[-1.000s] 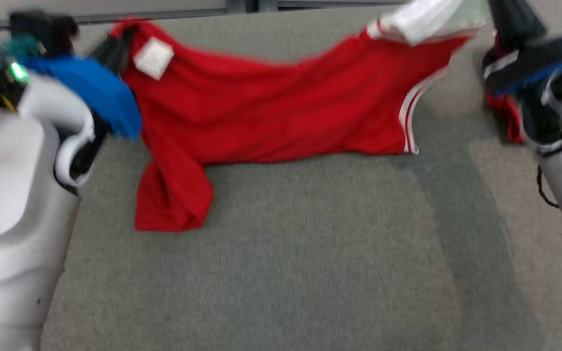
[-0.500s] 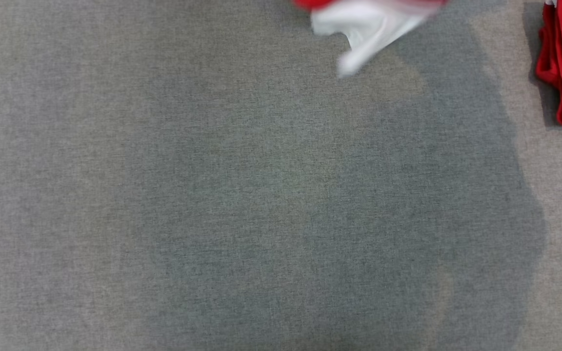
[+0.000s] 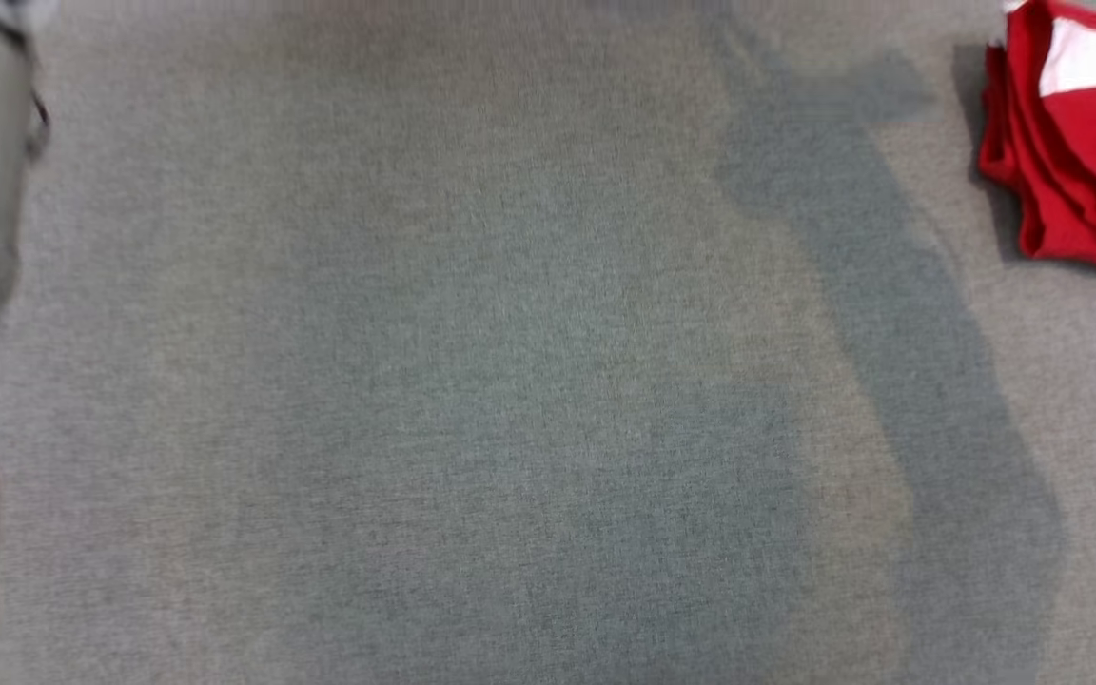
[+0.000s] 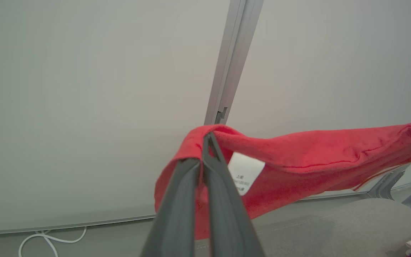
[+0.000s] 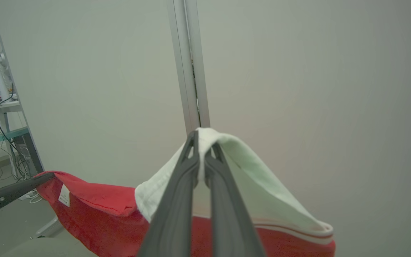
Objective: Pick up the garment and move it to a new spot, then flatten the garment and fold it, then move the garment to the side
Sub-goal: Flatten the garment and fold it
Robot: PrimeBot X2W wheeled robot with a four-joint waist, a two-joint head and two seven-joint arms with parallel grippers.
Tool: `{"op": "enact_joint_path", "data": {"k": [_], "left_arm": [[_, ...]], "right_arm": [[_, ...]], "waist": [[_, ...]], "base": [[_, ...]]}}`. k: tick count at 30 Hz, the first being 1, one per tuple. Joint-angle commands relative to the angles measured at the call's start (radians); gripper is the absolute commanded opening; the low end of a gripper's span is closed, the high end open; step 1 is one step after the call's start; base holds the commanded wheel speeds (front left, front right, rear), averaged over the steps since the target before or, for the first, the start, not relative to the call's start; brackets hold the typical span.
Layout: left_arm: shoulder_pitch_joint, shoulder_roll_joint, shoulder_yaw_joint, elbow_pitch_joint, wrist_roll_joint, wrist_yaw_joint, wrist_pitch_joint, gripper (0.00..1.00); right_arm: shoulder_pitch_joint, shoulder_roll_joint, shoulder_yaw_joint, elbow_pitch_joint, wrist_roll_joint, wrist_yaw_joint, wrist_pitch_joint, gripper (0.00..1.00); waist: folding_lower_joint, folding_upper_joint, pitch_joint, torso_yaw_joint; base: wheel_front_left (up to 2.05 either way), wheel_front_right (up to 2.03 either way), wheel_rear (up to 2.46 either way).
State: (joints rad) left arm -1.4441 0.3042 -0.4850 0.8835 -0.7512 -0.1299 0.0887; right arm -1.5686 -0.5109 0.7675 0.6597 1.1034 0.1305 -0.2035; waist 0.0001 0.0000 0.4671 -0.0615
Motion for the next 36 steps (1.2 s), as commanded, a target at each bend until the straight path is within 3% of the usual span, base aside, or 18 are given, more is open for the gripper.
{"op": "enact_joint_path", "data": {"k": [1, 7, 15, 19, 26, 32, 36], "left_arm": [[0.053, 0.023, -0.023, -0.025, -0.031, -0.001, 0.004, 0.00], [0.342, 0.165, -0.201, -0.190, -0.199, -0.001, 0.085, 0.00], [0.685, 0.329, -0.377, -0.426, -0.407, -0.001, 0.294, 0.00], [0.832, 0.397, -0.417, -0.525, -0.489, 0.000, 0.369, 0.00], [1.038, 0.539, -0.450, -0.739, -0.626, 0.083, 0.500, 0.00], [1.139, 0.657, -0.454, -0.913, -0.703, 0.151, 0.556, 0.00], [1.140, 0.694, -0.440, -0.993, -0.737, 0.183, 0.578, 0.00]], "right_arm": [[0.055, -0.023, 0.022, -0.023, 0.009, 0.000, 0.002, 0.00], [0.361, -0.118, 0.169, -0.164, 0.073, 0.000, 0.083, 0.00], [0.719, -0.267, 0.303, -0.299, 0.191, 0.000, 0.339, 0.00], [0.883, -0.361, 0.352, -0.393, 0.241, 0.000, 0.440, 0.00], [1.069, -0.547, 0.409, -0.595, 0.314, 0.000, 0.609, 0.00], [1.146, -0.721, 0.388, -0.740, 0.394, 0.000, 0.657, 0.00], [1.116, -0.760, 0.348, -0.800, 0.439, 0.000, 0.673, 0.00]], "waist": [[-0.0001, 0.0000, -0.031, -0.012], [-0.0001, 0.0000, -0.173, -0.021], [-0.0001, 0.0000, -0.363, -0.011], [-0.0001, 0.0000, -0.416, -0.008], [-0.0001, 0.0000, -0.456, -0.016], [-0.0001, 0.0000, -0.472, -0.013], [-0.0001, 0.0000, -0.470, -0.010]], "base": [[0.00, 0.00, 0.00], [0.00, 0.00, 0.00], [0.00, 0.00, 0.00], [0.00, 0.00, 0.00], [0.00, 0.00, 0.00], [0.00, 0.00, 0.00], [0.00, 0.00, 0.00]]}}
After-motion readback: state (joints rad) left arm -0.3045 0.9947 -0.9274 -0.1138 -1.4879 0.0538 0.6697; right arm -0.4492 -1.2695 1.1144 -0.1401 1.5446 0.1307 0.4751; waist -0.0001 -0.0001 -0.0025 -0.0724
